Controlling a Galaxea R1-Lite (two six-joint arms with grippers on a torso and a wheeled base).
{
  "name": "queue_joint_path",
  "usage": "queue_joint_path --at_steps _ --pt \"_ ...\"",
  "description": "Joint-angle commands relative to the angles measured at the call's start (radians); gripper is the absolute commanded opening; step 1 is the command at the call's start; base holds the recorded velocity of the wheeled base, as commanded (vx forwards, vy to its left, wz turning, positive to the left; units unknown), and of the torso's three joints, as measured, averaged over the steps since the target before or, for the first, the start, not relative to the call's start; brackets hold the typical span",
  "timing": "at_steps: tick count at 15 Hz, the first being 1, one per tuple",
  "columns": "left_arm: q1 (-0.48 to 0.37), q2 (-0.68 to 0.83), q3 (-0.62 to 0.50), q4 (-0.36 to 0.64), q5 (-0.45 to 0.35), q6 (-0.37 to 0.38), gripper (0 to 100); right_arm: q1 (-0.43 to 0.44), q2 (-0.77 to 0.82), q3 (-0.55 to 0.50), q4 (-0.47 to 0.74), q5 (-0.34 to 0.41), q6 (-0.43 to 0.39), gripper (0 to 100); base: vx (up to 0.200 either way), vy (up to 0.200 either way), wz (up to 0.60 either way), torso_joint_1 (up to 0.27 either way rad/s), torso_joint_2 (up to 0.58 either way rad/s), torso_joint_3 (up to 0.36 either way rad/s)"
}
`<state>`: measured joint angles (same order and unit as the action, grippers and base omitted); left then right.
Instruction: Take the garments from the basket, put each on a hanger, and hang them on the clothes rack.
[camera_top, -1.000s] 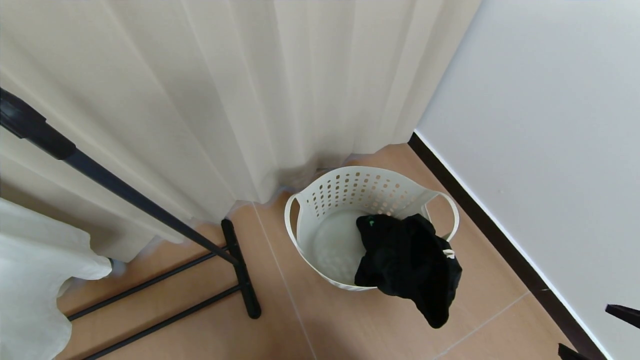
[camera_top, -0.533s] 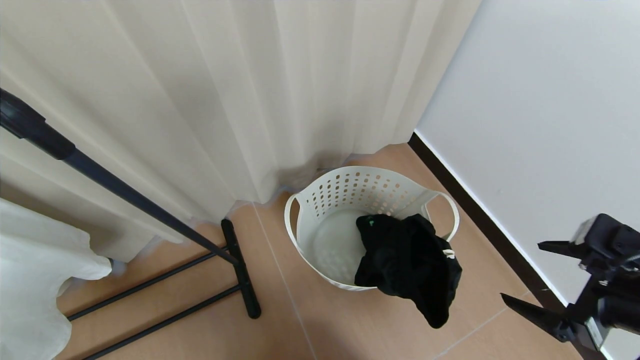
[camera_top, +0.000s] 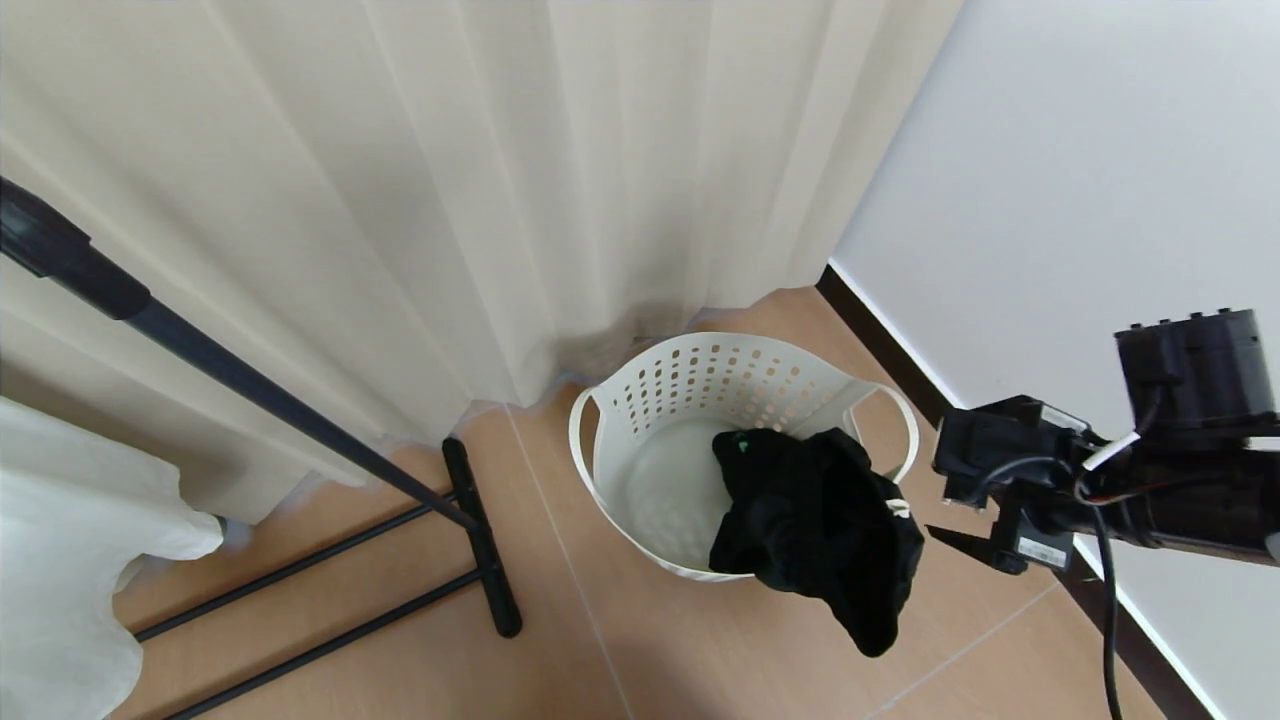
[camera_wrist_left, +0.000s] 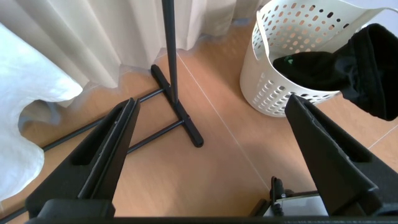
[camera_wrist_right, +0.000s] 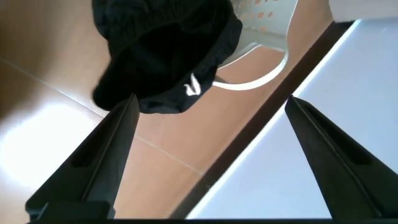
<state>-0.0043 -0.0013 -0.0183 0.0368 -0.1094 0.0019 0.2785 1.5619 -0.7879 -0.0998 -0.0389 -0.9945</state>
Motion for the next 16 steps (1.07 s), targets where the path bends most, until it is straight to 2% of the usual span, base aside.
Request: queue_joint_path --at_steps 1,8,16 --pt "0.000 0.001 0.000 0.000 0.000 0.000 100 0.001 0.158 -0.083 -0.005 -0.041 -0.043 100 0.000 0.000 0.00 0.000 0.00 0.000" --pt "0.000 0.001 0.000 0.000 -0.001 0.001 100 0.005 0.412 -0.323 -0.011 -0.078 -0.043 100 0.000 0.000 0.00 0.000 0.00 0.000" --pt "0.000 0.001 0.000 0.000 -0.001 0.000 100 -0.001 0.590 -0.518 -0.011 -0.090 -0.035 100 0.000 0.000 0.00 0.000 0.00 0.000"
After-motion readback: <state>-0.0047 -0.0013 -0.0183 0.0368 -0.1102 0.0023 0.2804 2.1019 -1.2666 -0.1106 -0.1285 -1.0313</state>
